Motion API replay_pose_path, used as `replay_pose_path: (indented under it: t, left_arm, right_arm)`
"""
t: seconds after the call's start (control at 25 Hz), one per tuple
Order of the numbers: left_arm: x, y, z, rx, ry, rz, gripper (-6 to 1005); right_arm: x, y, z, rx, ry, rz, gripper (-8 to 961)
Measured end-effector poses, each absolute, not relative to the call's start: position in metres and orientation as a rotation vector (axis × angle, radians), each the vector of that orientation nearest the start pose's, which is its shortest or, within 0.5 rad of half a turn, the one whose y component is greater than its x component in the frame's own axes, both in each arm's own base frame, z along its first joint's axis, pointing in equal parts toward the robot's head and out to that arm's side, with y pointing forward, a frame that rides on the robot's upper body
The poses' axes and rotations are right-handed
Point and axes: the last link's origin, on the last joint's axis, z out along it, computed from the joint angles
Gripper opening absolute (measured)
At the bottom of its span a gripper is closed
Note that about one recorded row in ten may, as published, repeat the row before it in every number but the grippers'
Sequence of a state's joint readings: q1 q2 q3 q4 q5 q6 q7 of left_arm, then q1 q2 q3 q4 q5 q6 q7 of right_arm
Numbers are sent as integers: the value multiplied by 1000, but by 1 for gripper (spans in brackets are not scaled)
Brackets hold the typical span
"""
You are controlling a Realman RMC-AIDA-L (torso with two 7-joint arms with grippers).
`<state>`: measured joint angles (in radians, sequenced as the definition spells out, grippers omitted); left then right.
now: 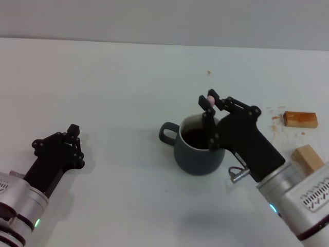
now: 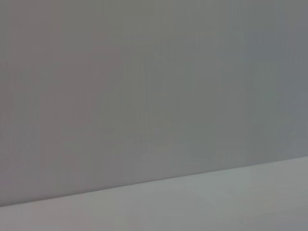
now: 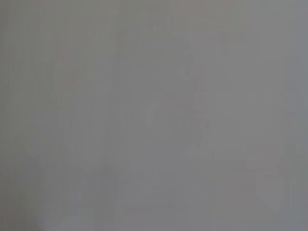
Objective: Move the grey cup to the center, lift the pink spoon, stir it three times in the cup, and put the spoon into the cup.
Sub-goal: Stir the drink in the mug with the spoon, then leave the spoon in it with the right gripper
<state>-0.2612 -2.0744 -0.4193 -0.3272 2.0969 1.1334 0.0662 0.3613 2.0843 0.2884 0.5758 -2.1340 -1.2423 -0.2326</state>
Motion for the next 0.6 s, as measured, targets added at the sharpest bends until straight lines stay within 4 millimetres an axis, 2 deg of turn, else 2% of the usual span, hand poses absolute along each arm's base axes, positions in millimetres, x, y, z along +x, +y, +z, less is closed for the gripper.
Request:
replay_pose_path:
  t: [0.16, 0.28, 0.6]
  left_arm:
    - [-331, 259, -76, -1839, -522, -555, -2]
    - [-331, 259, -76, -1838, -521, -554, -2]
    - [-332, 259, -76, -1840, -520, -549, -2]
  right_arm:
    - [224, 249, -112, -1959, 268, 901, 69]
    - [220, 237, -117, -1971, 286, 931, 69]
    - [208, 240, -127, -2045, 250, 944, 68]
